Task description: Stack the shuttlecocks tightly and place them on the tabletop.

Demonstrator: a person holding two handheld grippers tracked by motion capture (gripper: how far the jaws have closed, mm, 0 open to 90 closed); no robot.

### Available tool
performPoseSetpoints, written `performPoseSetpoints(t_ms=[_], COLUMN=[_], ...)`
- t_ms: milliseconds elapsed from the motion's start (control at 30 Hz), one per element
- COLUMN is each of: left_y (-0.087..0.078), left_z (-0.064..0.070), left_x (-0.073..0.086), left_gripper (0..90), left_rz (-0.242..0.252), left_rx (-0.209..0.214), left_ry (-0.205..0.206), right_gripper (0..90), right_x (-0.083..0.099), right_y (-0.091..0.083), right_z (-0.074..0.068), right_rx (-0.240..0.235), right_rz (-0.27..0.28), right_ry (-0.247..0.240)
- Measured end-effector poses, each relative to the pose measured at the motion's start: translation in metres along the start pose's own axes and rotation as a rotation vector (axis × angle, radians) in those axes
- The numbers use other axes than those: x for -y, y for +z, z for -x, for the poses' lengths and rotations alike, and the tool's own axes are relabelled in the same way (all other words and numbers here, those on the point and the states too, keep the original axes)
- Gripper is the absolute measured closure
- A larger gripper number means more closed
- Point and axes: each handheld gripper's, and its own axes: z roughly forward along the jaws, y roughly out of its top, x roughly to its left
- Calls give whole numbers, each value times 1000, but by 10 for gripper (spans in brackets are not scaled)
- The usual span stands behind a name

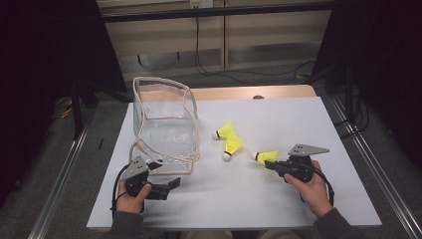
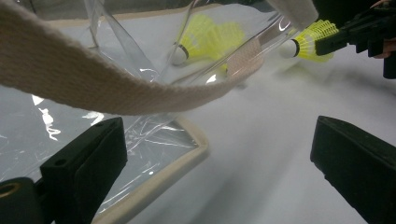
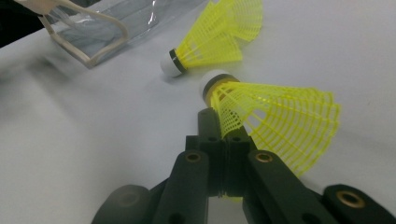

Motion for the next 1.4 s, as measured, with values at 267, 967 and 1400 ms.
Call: performPoseSetpoints(t_ms=[267, 967, 1400], left_y=[0, -1, -1], left_z=[0, -1, -1], left_x=[0, 0, 0], left_gripper=[38, 38, 38], left_rz=[1, -4, 2], left_rx=[0, 0, -2], left_ry=[-3, -1, -6], right_gripper=[892, 891, 891], right_x=[-11, -28, -39], right_y=[2, 7, 7], right_z=[1, 8, 15], right_rx=[-9, -13, 2], right_rz=[19, 30, 25], right_ry=[-6, -10, -22])
